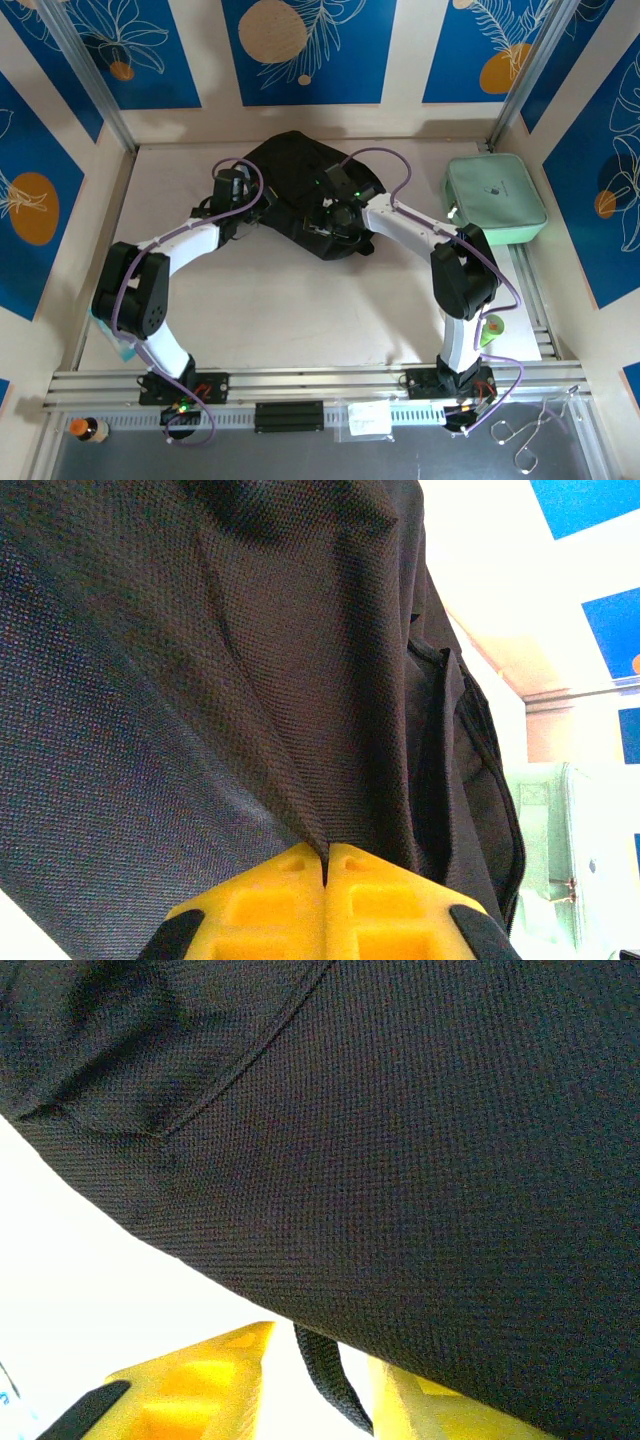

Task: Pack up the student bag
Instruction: Zip the student bag at the top-center of the table.

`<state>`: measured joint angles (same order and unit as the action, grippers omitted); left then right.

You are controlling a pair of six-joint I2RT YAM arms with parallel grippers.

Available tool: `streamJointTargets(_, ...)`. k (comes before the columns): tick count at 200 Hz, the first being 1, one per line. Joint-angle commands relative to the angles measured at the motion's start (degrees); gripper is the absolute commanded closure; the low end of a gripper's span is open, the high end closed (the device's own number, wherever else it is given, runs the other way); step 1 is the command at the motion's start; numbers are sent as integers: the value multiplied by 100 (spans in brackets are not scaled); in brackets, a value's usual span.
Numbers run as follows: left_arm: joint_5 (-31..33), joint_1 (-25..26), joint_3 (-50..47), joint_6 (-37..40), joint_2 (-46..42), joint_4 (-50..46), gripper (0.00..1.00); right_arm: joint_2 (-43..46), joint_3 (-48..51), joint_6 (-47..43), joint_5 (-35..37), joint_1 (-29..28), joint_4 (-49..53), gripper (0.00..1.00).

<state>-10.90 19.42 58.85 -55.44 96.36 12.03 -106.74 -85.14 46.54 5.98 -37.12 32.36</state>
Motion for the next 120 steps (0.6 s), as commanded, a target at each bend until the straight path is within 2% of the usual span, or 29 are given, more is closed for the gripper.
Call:
streamJointTargets(1,-158,79,52,77,-264,327,100,-196,-252,-144,-9,-3,67,73)
streamJointTargets(55,-150,84,96,112,-276,259,100,-428,-452,-579,486,-144,491,81)
streamJointTargets(103,-97,79,102,147,-284,197,100,-433,-476,-768,722,-172,570,100)
streamJointTargets(120,-45,84,126,187,-278,134,100,-314,-381,-830,769,-179,618,100)
